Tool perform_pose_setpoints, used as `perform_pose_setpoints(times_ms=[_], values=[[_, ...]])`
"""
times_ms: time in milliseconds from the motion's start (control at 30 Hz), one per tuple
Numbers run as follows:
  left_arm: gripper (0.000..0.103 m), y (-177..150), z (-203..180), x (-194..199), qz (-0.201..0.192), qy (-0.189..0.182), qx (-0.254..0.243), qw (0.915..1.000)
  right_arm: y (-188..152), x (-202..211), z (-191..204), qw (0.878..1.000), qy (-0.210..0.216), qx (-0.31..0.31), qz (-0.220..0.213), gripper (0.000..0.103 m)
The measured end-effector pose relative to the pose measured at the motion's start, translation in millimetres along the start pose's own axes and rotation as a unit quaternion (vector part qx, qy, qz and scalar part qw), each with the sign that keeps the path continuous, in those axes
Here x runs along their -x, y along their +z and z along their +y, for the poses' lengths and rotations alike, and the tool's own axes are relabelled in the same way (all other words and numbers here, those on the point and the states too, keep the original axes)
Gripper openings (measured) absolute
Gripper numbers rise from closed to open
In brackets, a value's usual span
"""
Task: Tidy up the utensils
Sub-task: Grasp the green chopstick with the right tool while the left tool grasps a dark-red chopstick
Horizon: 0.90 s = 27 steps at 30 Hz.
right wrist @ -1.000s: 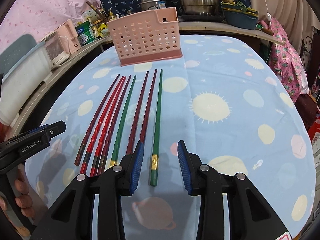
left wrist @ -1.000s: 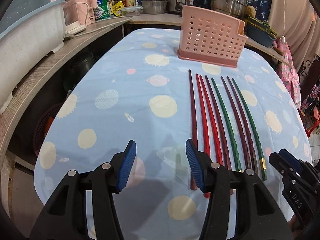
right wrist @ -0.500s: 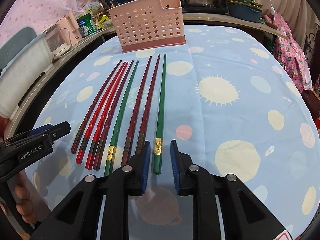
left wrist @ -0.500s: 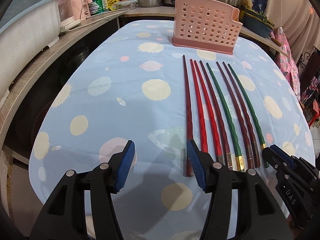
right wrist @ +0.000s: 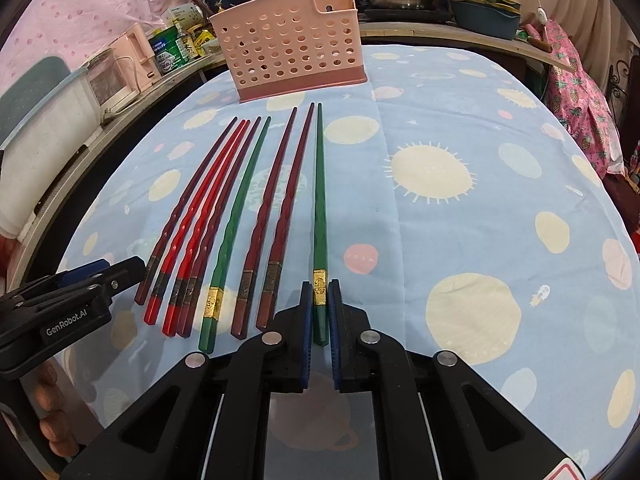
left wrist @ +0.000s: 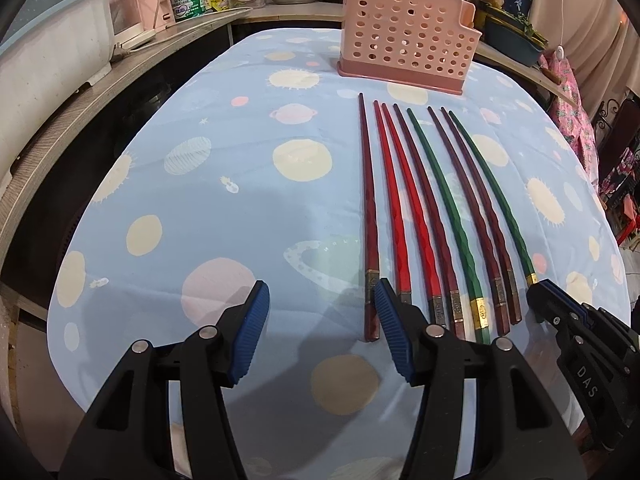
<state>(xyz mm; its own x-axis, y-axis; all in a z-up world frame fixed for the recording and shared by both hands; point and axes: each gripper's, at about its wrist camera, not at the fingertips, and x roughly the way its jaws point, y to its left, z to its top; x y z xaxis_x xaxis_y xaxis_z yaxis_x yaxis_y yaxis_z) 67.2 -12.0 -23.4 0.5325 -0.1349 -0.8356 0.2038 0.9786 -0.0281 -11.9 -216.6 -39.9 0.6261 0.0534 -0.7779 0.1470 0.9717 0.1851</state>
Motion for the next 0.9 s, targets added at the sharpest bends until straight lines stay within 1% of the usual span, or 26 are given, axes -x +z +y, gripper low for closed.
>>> perform_pose_setpoints(times_ms=[233,900], values=[[0.052,-1,-4,-6,0.004,-0.003,-0.002,1.0,0,0,-1,1.0,0.0,-0.001,0.0,0.007],[0.052,0,-11,-12,-0.005,0.019,-0.011,0.9997,-1,0,-1,1.0,0.001,-0.006,-0.001,0.007]])
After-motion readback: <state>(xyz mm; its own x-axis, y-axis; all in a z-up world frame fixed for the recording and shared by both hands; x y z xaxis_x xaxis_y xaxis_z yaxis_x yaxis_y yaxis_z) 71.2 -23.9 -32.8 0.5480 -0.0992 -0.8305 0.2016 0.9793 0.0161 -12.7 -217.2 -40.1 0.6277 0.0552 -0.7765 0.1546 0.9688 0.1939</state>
